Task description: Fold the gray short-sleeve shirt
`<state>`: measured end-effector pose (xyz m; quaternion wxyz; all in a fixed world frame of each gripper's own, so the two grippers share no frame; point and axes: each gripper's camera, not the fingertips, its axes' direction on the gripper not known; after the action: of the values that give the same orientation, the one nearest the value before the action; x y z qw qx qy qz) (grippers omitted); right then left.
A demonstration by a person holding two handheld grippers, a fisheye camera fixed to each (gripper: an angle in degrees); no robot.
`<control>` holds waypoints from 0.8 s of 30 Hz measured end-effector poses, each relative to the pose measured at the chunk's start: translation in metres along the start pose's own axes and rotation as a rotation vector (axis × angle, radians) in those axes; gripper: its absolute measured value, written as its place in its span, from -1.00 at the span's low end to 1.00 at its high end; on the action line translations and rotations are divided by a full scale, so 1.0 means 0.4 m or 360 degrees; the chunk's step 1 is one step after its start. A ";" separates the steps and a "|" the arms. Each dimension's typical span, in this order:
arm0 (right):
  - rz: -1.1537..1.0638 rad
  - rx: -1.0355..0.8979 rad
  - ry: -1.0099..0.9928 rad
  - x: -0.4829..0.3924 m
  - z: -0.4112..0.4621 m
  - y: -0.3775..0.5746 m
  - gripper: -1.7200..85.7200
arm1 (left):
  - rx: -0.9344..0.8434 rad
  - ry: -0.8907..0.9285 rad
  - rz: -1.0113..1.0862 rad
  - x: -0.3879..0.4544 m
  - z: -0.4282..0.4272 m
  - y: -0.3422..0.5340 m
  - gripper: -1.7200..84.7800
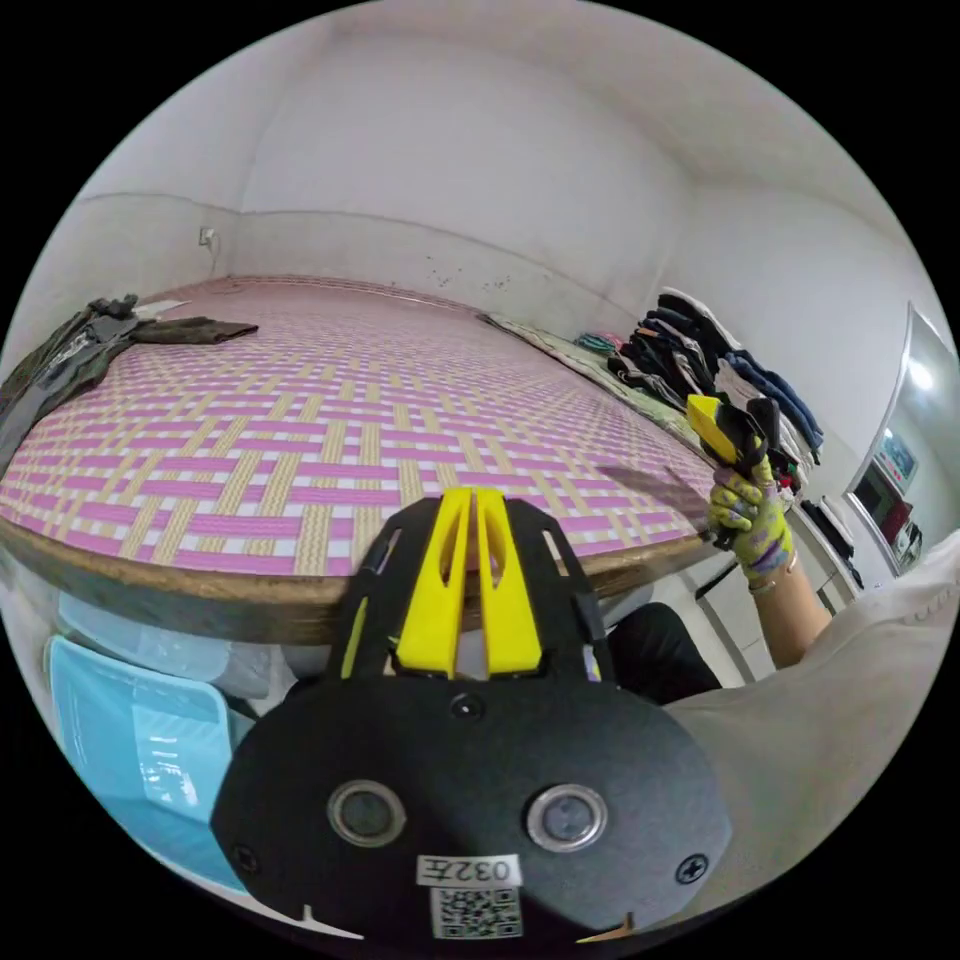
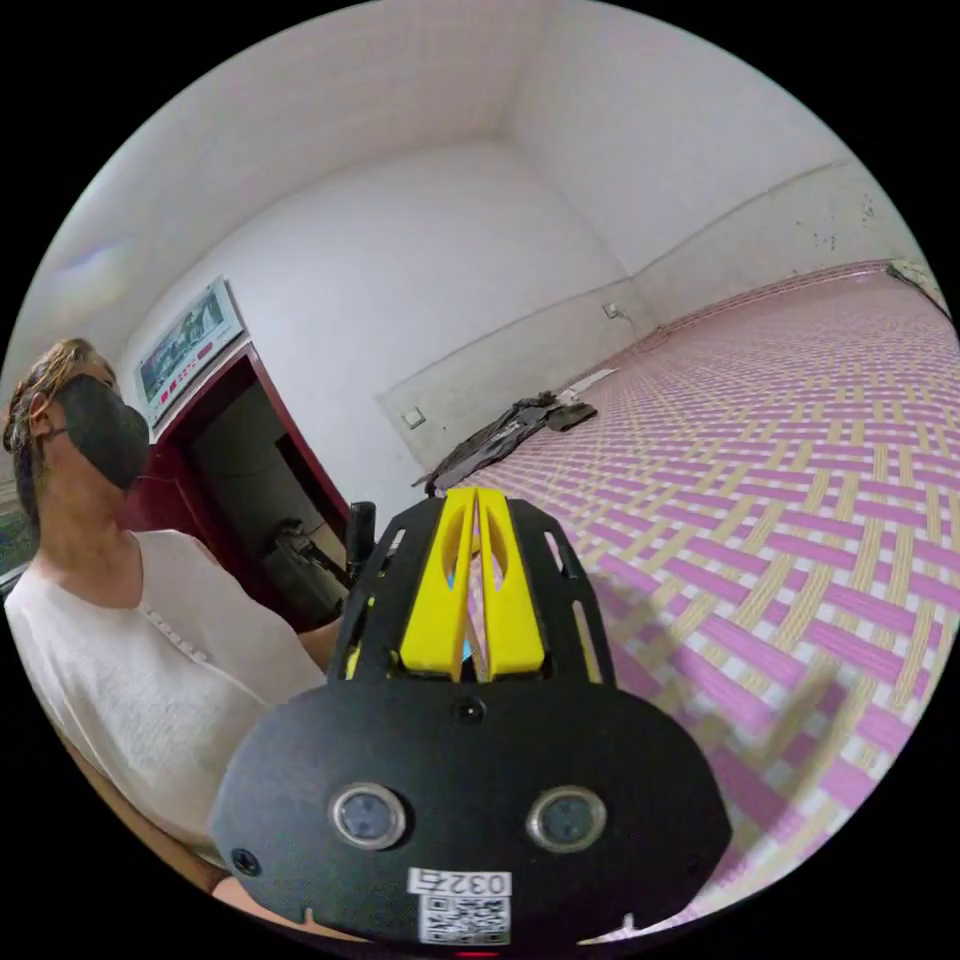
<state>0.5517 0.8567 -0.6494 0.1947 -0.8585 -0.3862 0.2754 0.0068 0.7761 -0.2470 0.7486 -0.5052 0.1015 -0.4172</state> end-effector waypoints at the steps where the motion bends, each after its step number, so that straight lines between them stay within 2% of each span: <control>1: 0.0003 -0.0005 0.0021 0.016 -0.007 -0.021 -0.98 | 0.0026 0.0009 0.0001 -0.002 -0.004 -0.013 -0.98; 6: 0.0079 0.0036 -0.0076 0.091 -0.045 -0.081 -0.98 | 0.0111 0.0133 -0.0029 -0.036 -0.021 -0.069 -0.98; 7: 0.0106 0.0065 -0.0138 0.113 -0.061 -0.089 -0.98 | 0.0165 0.0224 -0.0087 -0.074 -0.038 -0.080 -0.98; 9: 0.0147 0.0087 -0.0178 0.139 -0.090 -0.103 -0.98 | 0.0344 0.0220 -0.0182 -0.158 -0.109 -0.091 -0.97; 12: 0.0168 0.0095 -0.0239 0.168 -0.139 -0.124 -0.98 | 0.0551 -0.0185 -0.0316 -0.346 -0.281 -0.134 -0.94; 13: 0.0170 0.0094 -0.0273 0.178 -0.155 -0.132 -0.98 | 0.0593 -0.0400 -0.0320 -0.426 -0.355 -0.167 -0.92; 14: 0.0174 0.0092 -0.0284 0.185 -0.168 -0.141 -0.98 | 0.0590 -0.0618 -0.0352 -0.516 -0.422 -0.211 -0.90; 16: 0.0169 0.0075 -0.0295 0.191 -0.185 -0.155 -0.98 | 0.0575 -0.0844 -0.0434 -0.669 -0.516 -0.287 -0.89; 18: 0.0154 0.0048 -0.0297 0.193 -0.197 -0.170 -0.98 | 0.0504 -0.1014 -0.0509 -0.817 -0.590 -0.371 -0.86; 20: 0.0168 0.0032 -0.0297 0.202 -0.215 -0.186 -0.98 | 0.0227 -0.1168 -0.0591 -0.990 -0.623 -0.480 -0.81; 24: 0.0157 0.0066 -0.0287 0.203 -0.251 -0.201 -0.98 | -0.0320 -0.1272 -0.0663 -1.160 -0.561 -0.556 -0.77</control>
<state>0.6142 0.9575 -0.5541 0.1632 -0.8440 -0.3537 0.3687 -0.5309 0.9314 -0.2903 0.5765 -0.7061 -0.2590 -0.3192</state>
